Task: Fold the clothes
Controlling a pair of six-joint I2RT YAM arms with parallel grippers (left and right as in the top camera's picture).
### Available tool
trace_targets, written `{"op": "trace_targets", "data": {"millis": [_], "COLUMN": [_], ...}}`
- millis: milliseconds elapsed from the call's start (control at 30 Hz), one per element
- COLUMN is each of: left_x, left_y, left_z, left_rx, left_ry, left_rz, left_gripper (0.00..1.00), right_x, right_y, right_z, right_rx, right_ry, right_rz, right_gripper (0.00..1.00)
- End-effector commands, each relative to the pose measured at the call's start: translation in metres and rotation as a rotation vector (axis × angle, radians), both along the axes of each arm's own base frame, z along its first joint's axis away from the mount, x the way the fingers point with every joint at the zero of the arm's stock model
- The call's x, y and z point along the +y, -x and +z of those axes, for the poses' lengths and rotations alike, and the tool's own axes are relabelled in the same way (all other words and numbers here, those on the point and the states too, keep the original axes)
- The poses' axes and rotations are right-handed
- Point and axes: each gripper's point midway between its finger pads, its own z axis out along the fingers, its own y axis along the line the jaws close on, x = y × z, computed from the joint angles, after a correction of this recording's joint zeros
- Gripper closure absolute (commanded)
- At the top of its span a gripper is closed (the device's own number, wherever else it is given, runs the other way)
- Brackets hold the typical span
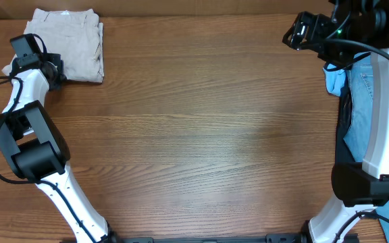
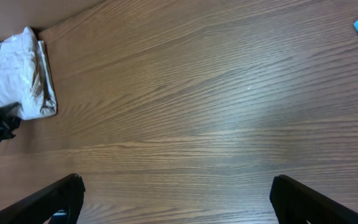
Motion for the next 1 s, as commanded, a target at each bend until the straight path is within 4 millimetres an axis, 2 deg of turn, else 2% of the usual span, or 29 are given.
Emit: {"op": "trace_targets", "data": {"millis": [0,167,333,500,667,833,967], "left_x": [-0.017,-0.025,-0.026,-0.029,-0.020,-0.017,-0.026], "left_y": [-0.003,0.004,0.007,0.020,0.045,0.073,0.089], "left_z": [-0.012,-0.014,0.005,0.035,0.067,0.115,0.162], "left_rx": [0.004,0.034,0.037,0.049,0.110,0.128,0.090], "left_ry": [0.037,0.074,0.016,0.007,-0.057,-0.121,-0.193], "left_rz": [-0.076,-0.108,-0.178,-0.177,-0.118,-0.078,-0.166], "left_gripper": [0.60,0.53,0.48,0.44,0.44,0.45,0.51], "right_x": [0.002,0.002,0.002,0.002,0.002,0.002,0.003], "right_y": [0.001,0.001,0.001,0.001,0.001,0.001,0.003], "right_z": [0.000,0.001,0.001,0.001,0.001,0.001,0.005], "right_rx": [-0.004,-0.003,-0.003,-0.003,-0.004,-0.005,-0.007], "right_ry": [0.009,0.008,0.008,0.007,0.007,0.006,-0.011], "right_rz": [0.006,0.002,0.002,0.003,0.003,0.001,-0.017], "right_gripper": [0.00,0.00,0.00,0.00,0.00,0.00,0.00]}}
